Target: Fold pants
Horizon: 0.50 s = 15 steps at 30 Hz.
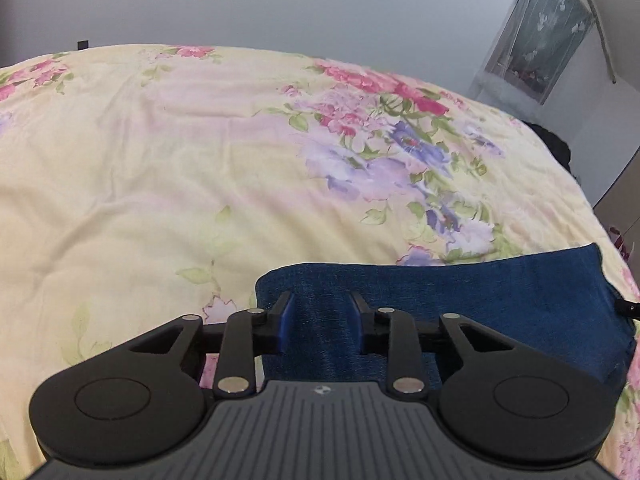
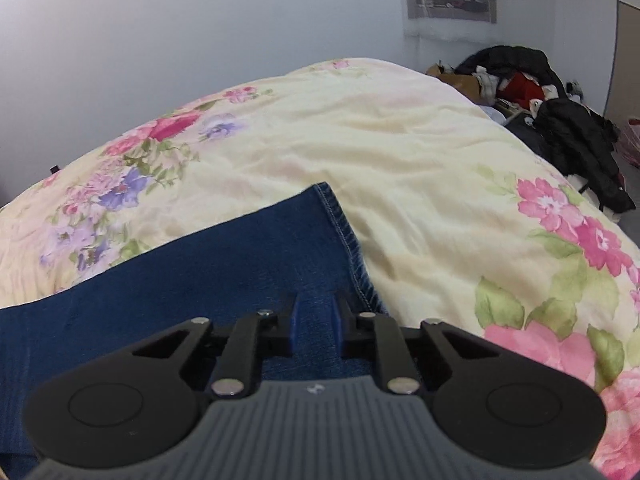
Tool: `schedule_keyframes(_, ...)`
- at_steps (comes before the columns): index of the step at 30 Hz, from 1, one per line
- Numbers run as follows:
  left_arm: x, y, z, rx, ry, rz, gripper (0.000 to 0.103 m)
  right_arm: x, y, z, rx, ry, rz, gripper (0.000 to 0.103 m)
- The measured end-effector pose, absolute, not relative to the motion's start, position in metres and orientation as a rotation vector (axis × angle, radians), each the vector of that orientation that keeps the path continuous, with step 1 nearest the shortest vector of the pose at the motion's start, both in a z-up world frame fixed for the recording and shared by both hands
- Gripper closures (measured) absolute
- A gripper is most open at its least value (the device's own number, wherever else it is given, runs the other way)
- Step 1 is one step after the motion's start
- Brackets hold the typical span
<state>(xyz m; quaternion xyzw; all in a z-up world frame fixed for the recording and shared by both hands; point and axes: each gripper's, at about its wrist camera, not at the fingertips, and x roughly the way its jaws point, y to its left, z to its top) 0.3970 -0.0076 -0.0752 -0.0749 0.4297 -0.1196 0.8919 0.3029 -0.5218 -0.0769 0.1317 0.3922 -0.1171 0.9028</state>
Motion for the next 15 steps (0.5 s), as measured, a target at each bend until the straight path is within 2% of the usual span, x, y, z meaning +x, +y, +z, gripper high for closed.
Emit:
schedule_keyframes(1,0.401,-0.008,-0.082,-0.138,0.901,-0.241,0.077,0.306,-0.527,-0.087,0.283,0.834,-0.261,0.103)
schedule_keyframes(2,0.404,-0.007,-0.089,-0.130,0.909,-0.236,0.078,0.307,-0.532,-0.096,0.287,0.854,-0.272,0.103)
schedule_keyframes(5,0.417,-0.002,-0.113,-0.138,0.948,-0.239,0.091,0.306,-0.538,-0.112,0.291,0.858,-0.259,0.103)
schedule_keyframes(10,0.421,-0.005,-0.122,-0.113,0.945,-0.243,0.094,0.311,-0.534,-0.117,0.254,0.876,-0.282,0.103)
schedule_keyframes(15,0.389,-0.009,-0.094,-0.032,0.920,-0.250,0.092,0.299,-0.518,-0.094,0.180,0.818,-0.303,0.103)
